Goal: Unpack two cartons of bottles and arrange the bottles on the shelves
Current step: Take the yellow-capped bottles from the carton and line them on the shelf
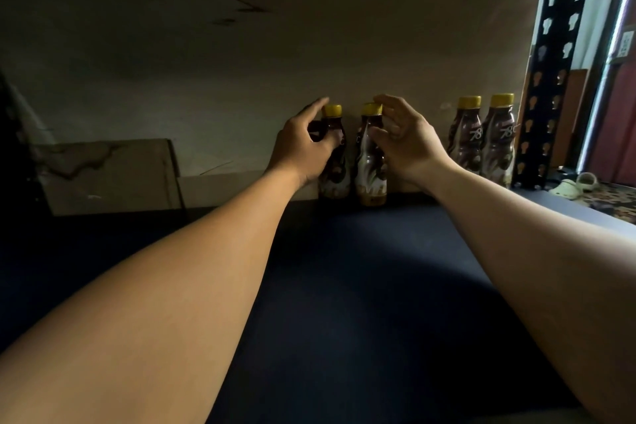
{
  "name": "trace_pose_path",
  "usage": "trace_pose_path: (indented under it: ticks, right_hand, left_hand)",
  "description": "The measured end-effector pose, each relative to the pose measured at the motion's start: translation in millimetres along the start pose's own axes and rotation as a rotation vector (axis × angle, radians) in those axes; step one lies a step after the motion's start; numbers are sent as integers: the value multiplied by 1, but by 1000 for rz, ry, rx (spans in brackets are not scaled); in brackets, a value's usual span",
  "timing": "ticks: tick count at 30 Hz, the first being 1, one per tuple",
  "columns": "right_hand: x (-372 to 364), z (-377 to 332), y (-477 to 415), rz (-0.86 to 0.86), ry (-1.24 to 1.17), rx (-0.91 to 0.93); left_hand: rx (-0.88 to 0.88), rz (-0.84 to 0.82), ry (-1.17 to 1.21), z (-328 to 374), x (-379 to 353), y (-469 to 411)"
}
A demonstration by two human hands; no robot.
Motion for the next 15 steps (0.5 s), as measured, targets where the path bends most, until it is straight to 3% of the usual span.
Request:
trace_pose_path:
  ticks: [15]
  right_hand:
    - [8,-7,-1,-38,94,6]
  left_hand:
    - [-36,15,-75,4,3,3]
Point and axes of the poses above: each hand's wrist, its own y-axis away from the middle knuckle, its own x-axis out of the back of the hand, z = x × y, the point moved 3 cm from there along -y, towards the middle knuckle, and after that the axes turned 2 degrees about z, right-handed, at the moved point
